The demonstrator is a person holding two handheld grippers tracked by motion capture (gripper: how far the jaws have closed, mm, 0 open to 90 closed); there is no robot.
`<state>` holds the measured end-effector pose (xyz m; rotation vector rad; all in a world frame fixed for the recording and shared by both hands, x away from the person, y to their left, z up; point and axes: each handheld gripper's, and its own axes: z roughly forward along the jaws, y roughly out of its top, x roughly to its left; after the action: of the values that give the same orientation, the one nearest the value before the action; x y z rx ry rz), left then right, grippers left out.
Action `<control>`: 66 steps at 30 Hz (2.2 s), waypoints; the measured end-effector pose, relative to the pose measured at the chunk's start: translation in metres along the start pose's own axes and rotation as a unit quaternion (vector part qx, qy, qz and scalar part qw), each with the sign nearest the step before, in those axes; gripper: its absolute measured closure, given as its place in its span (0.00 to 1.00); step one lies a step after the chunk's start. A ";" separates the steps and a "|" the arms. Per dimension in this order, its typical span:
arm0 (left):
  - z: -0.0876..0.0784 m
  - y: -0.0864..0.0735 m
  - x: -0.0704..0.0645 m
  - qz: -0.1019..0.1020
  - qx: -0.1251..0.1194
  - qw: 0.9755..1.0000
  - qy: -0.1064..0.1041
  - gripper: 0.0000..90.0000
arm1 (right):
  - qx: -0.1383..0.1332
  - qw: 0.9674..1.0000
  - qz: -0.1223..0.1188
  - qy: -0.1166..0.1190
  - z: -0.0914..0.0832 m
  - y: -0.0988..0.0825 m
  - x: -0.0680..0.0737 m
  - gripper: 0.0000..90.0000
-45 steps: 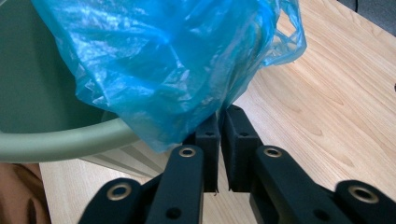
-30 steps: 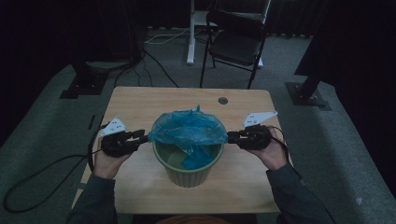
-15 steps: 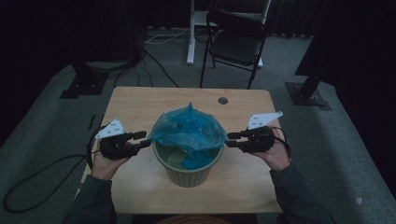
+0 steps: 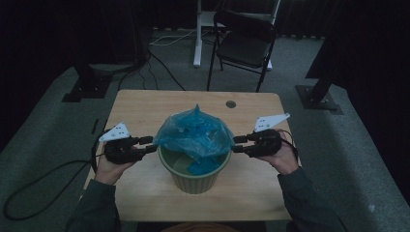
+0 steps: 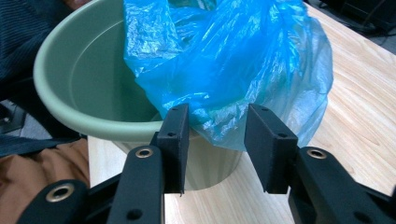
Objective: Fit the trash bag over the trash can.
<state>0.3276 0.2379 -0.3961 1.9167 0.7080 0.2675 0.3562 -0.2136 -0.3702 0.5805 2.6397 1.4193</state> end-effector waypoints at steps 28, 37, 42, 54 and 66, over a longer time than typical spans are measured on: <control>-0.010 0.005 -0.003 -0.015 -0.037 0.999 -0.010 0.60 | -0.022 0.999 0.003 0.028 -0.008 -0.003 0.007 0.65; 0.013 0.010 0.005 -0.052 -0.025 0.997 -0.056 0.62 | -0.024 0.998 0.040 0.030 0.001 0.001 -0.002 0.71; 0.007 0.013 -0.001 -0.047 -0.031 0.998 -0.034 0.80 | -0.022 0.998 0.046 0.034 0.000 0.000 -0.003 0.94; -0.010 -0.008 -0.023 -0.040 -0.035 0.998 -0.043 0.97 | 0.004 0.996 0.027 0.079 -0.002 -0.012 0.011 1.00; -0.010 -0.024 -0.039 -0.034 -0.029 0.997 -0.069 0.97 | 0.053 0.991 -0.002 0.124 0.018 -0.014 0.029 1.00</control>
<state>0.2831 0.2298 -0.4085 1.8321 0.6646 0.1097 0.3301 -0.1953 -0.3889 0.4337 2.9200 1.4439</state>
